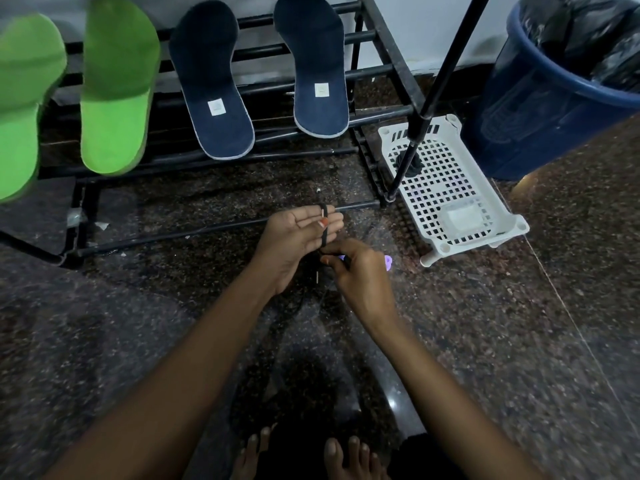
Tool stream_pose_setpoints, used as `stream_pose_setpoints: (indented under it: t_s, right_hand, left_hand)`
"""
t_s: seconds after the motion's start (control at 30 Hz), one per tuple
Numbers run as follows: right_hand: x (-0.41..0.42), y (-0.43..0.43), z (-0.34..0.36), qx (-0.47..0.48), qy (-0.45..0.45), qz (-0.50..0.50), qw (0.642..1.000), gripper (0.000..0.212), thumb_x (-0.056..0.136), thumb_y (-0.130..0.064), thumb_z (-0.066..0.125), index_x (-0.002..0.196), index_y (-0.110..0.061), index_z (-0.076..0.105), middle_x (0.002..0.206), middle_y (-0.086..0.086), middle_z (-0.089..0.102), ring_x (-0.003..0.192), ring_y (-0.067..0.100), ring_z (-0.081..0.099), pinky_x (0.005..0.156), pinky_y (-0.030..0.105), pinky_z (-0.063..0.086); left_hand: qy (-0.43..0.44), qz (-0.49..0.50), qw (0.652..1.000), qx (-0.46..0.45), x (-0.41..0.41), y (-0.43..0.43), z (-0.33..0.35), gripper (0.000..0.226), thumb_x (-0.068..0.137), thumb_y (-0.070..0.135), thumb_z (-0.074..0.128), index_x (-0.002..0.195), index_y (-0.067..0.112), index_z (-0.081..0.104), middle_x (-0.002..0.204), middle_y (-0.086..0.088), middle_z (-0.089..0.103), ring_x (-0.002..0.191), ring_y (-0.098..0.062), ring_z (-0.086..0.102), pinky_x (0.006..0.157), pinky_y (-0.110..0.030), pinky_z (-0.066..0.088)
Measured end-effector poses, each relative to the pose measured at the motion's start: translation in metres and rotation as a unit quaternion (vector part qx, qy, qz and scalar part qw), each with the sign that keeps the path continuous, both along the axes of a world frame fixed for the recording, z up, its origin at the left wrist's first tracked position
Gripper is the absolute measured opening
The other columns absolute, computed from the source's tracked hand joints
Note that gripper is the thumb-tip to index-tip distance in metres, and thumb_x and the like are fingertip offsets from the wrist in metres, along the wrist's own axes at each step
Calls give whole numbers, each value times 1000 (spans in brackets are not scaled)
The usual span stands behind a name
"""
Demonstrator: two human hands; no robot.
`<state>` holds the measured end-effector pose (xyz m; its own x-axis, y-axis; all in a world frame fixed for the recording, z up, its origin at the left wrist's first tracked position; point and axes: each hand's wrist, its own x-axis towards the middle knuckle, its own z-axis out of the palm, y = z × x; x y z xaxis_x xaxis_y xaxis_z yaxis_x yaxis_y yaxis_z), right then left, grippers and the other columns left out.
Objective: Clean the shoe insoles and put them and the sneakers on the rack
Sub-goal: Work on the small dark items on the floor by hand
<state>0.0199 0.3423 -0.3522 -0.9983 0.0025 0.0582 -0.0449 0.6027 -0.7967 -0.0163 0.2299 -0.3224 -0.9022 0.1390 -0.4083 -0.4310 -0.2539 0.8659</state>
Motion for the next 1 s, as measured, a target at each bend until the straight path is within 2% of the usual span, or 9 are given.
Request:
stream_pose_setpoints:
  t_s: [0.17, 0.33, 0.43, 0.53, 0.6, 0.7, 0.8, 0.9, 1.0]
  right_hand:
    - [-3, 4, 8, 6, 22, -1, 1000, 16, 76, 0, 66, 85, -11, 72, 86, 4, 70, 77, 18, 64, 68, 29, 47]
    - [-10, 12, 17, -33, 34, -23, 999, 16, 76, 5, 64, 82, -7, 73, 80, -2, 69, 72, 3, 61, 68, 16, 49]
    - [-14, 16, 21, -70, 30, -28, 997, 16, 76, 6, 64, 81, -7, 72, 76, -4, 67, 69, 1, 61, 65, 10, 48]
    - [-18, 19, 24, -98, 25, -42, 994, 15, 77, 5, 63, 80, -6, 71, 77, 2, 69, 66, 7, 63, 63, 15, 51]
    - [-20, 22, 24, -128, 14, -57, 990, 14, 79, 4, 63, 80, -8, 70, 75, -1, 67, 65, 4, 64, 60, 18, 53]
    - [-23, 25, 26, -147, 16, -65, 987, 17, 79, 4, 64, 78, -13, 68, 73, -12, 63, 63, -5, 61, 60, 10, 48]
    - [-27, 30, 28, -174, 12, -87, 981, 20, 79, 2, 65, 75, -17, 66, 72, -12, 63, 64, -7, 59, 62, 10, 46]
    - [-28, 32, 27, -199, 8, -108, 974, 26, 78, 1, 66, 71, -24, 65, 73, -13, 64, 67, -4, 60, 69, 15, 49]
    - [-28, 33, 22, -236, -14, -119, 964, 29, 78, 1, 66, 71, -27, 65, 74, -9, 66, 72, 6, 63, 75, 28, 53]
  left_hand:
    - [22, -53, 993, -103, 0, 4, 0, 26, 94, -4, 47, 118, -6, 56, 104, -13, 64, 71, 0, 67, 69, -12, 53]
    - [19, -102, 982, -159, -2, 4, 2, 25, 96, 4, 47, 118, 5, 59, 105, -4, 64, 82, 1, 60, 70, -9, 47]
    - [9, -104, 982, -159, -2, 5, 2, 26, 97, 0, 44, 120, 0, 54, 106, -12, 61, 75, -4, 58, 65, -9, 49]
    - [12, -133, 981, -138, -1, 4, 0, 26, 97, -2, 42, 119, -8, 53, 101, -14, 63, 72, -5, 66, 72, -13, 54]
    - [23, -161, 979, -126, 0, 3, -1, 23, 97, -2, 40, 111, -3, 58, 96, -12, 67, 74, -4, 69, 77, -17, 55]
    - [25, -184, 977, -102, 2, 3, 2, 23, 97, -3, 38, 103, 3, 60, 91, -5, 69, 77, -5, 69, 77, -18, 55]
    - [25, -205, 975, -80, 4, 4, 4, 24, 97, -1, 39, 102, 5, 62, 92, -6, 70, 80, -9, 70, 80, -21, 55]
    - [20, -197, 979, -46, 4, 5, 6, 24, 98, 2, 40, 102, 6, 63, 90, -7, 71, 82, -13, 70, 82, -24, 55]
    - [19, -186, 982, -22, 5, 7, 6, 21, 97, 6, 43, 101, 7, 64, 85, -3, 74, 81, -12, 70, 79, -22, 56]
